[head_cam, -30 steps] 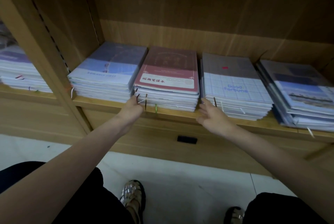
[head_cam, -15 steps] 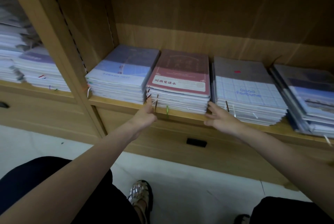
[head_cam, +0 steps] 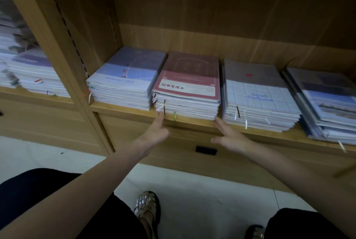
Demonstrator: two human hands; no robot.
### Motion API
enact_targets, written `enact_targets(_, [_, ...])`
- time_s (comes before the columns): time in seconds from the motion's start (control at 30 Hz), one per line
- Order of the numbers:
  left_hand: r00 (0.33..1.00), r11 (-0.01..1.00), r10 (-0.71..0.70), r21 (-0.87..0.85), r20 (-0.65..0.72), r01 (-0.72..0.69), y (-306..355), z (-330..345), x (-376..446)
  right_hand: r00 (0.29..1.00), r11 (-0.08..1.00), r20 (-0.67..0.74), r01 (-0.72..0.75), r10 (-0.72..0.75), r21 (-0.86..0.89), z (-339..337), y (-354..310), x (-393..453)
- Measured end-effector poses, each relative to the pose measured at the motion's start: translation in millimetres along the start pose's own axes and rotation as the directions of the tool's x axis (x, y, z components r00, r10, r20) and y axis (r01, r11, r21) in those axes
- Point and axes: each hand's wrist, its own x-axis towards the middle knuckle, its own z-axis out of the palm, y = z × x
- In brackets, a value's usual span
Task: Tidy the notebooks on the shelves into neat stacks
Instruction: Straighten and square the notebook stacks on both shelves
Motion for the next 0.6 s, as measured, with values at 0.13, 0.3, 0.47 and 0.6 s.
enact_targets(0.13, [1.0, 1.0, 0.028, -0.008, -0.004, -0.028, 0, -1, 5, 1.0, 0.978, -0.012, -0.014, 0.017, 0.21, -5, 3, 0])
enact_targets(0.3, [0.999, 0.997, 0.028, 0.069, 0.029, -0.03, -1, -7, 14, 0.999, 0.994, 0.053, -0.01, 0.004, 0.11, -2, 4, 0])
enact_targets(0.47, [0.994, 0.995, 0.048, 0.09, -0.099, -0.039, -1, -12, 14, 1.0, 0.995, -0.003, -0.015, 0.016, 0.102, -1, 1, 2])
enact_targets(0.6, [0.923, 0.991, 0.019, -0.116, -0.384, -0.069, 4, -40, 15, 0.99, 0.993, -0.143, 0.006, 0.011, 0.119, 3, -8, 11])
